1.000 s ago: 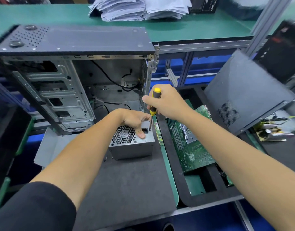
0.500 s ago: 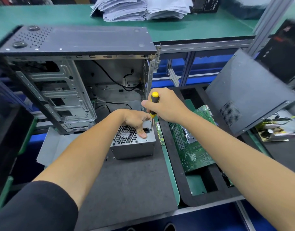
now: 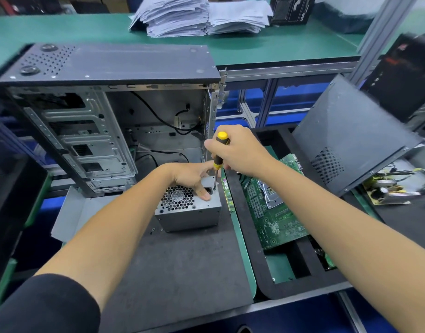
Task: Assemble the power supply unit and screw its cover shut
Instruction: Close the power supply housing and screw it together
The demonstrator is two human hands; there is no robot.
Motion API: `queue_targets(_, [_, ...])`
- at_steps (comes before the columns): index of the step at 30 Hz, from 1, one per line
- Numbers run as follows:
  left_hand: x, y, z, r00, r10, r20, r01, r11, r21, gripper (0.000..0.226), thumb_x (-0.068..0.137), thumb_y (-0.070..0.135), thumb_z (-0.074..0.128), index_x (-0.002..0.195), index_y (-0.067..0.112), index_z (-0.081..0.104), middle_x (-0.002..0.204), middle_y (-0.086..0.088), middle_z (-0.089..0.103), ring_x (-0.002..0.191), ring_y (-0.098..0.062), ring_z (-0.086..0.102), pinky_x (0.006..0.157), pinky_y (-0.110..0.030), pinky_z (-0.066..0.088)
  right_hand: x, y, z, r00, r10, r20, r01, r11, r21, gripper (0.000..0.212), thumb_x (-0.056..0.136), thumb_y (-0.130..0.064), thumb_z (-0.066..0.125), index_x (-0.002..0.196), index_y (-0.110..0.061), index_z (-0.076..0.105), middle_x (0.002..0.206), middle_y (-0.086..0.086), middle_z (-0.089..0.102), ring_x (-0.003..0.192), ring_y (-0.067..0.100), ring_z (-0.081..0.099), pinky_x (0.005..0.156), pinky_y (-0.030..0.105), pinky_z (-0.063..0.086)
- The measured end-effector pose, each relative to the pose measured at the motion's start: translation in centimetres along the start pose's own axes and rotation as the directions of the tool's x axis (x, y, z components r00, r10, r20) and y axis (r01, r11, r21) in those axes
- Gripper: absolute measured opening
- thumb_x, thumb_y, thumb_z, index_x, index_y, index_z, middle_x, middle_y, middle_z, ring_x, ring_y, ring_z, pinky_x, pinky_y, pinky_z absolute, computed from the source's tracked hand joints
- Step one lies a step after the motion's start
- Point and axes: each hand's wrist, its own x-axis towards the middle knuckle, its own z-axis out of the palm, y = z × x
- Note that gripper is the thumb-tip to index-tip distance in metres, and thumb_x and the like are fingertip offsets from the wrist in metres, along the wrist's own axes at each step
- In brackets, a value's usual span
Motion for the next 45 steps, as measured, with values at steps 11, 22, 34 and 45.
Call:
queue_targets(11, [-0.1,-0.1,-0.5,0.990,0.107,0.092,-0.108,0.994,0.015,0.023,0.077,0.003,0.076,0.091,0.015,0.063,0.076,0.022,0.061,0.071,0.000,0.055,0.066,-0.014,0.045,-0.1,1.0,-0.9,0.991,0.072,-0.110,-0.062,0.994,0.092,0.027,0.092,-0.022,0.056,0.076,0.000,0.055,0.074,0.016,0.068,0.039,-0.001,0.053,0.044,0.013,0.042])
queue_targets(22, [0.1,-0.3,-0.3,0.995,0.092,0.027,-0.089,0.990,-0.110,0.020,0.072,0.025,0.080,0.090,0.024,0.071,0.114,-0.003,0.066,0.085,-0.005,0.061,0.068,-0.016,0.048,0.6,0.8,-0.7,0.991,0.092,-0.099,-0.076,0.985,0.153,0.029,0.091,-0.022,0.056,0.067,-0.007,0.052,0.065,0.007,0.068,0.041,0.014,0.057,0.046,0.022,0.047])
queue_targets(34, [0.6,-0.7,-0.7,0.995,0.092,0.032,-0.091,0.995,-0.043,0.030,0.086,0.022,0.071,0.094,-0.005,0.061,0.076,0.009,0.067,0.066,-0.008,0.058,0.059,-0.018,0.047,0.7,1.4,-0.6,0.988,0.093,-0.120,-0.077,0.988,0.137,0.028,0.092,-0.023,0.057,0.070,-0.007,0.053,0.068,0.009,0.069,0.042,0.008,0.057,0.047,0.021,0.050])
queue_targets(45, [0.7,-0.8,-0.5,0.995,0.102,0.010,-0.102,0.994,-0.041,0.030,0.086,0.015,0.070,0.096,-0.011,0.059,0.076,0.012,0.067,0.064,-0.003,0.058,0.059,-0.013,0.046,0.7,1.5,-0.2,0.989,0.103,-0.109,-0.086,0.986,0.145,0.029,0.093,-0.022,0.055,0.074,0.000,0.056,0.066,0.009,0.068,0.043,0.008,0.057,0.043,0.018,0.044])
